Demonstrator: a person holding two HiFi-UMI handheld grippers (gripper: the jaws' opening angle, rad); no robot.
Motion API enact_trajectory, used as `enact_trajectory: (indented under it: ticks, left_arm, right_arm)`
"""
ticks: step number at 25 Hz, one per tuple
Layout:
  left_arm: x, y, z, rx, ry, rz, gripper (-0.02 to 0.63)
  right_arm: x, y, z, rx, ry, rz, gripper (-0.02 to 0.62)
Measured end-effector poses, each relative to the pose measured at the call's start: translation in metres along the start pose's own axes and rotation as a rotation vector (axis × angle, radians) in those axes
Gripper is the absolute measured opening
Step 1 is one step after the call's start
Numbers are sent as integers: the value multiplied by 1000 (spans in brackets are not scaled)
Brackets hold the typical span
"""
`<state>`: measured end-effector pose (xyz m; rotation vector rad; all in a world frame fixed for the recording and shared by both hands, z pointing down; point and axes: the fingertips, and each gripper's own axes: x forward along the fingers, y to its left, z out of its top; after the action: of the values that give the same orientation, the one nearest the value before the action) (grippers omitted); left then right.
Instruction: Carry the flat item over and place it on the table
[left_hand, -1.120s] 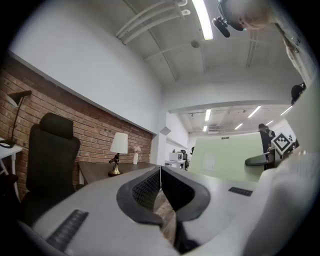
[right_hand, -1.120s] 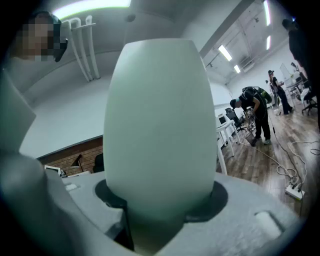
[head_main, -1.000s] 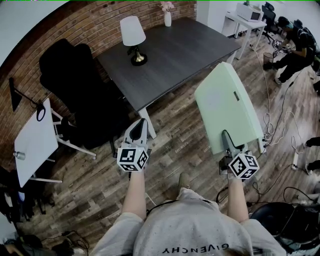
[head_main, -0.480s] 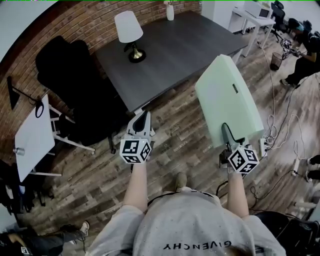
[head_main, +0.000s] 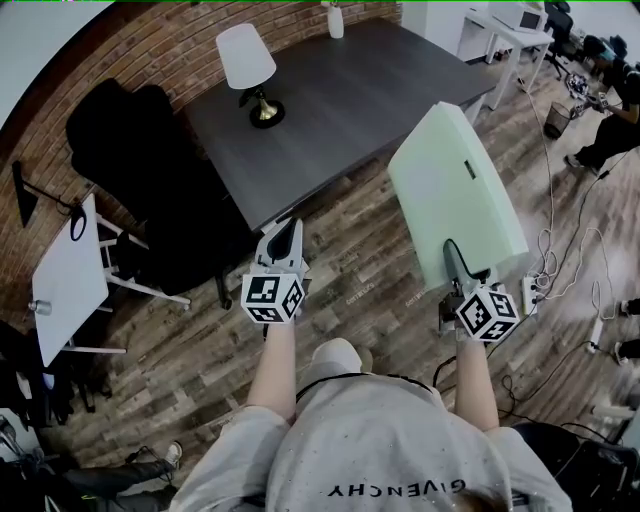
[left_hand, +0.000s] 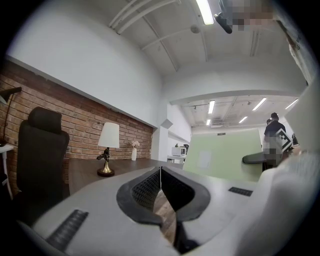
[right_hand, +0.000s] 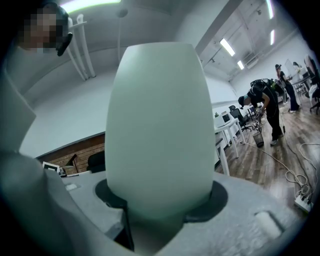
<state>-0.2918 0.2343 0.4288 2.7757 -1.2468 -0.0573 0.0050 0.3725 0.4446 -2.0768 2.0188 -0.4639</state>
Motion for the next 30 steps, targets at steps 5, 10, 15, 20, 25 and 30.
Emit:
enact_trajectory:
  ticks: [5,10,15,20,25,30]
  left_arm:
    - [17,-2,-2,0,7,-10,3]
    - [41,0,-11,-6,15,-20,3]
    - [79,4,-20,-11,28,-29,3]
    - [124,10,-25,-9,47,-41,3]
    - [171,17,-28,-13,57,-48,3]
    - [217,24,-29,-27,72,-59,3]
  right_arm:
    - [11,-7,7,0,-4,2,273]
    - [29,-16,10,5,-14,5,274]
    - [55,-33,18,9,-18,7,273]
    - [93,-51,26,7,-8,1,273]
    - [131,-68,33,12,2,8,273]
    - [169,-81,46,23,6,12,273]
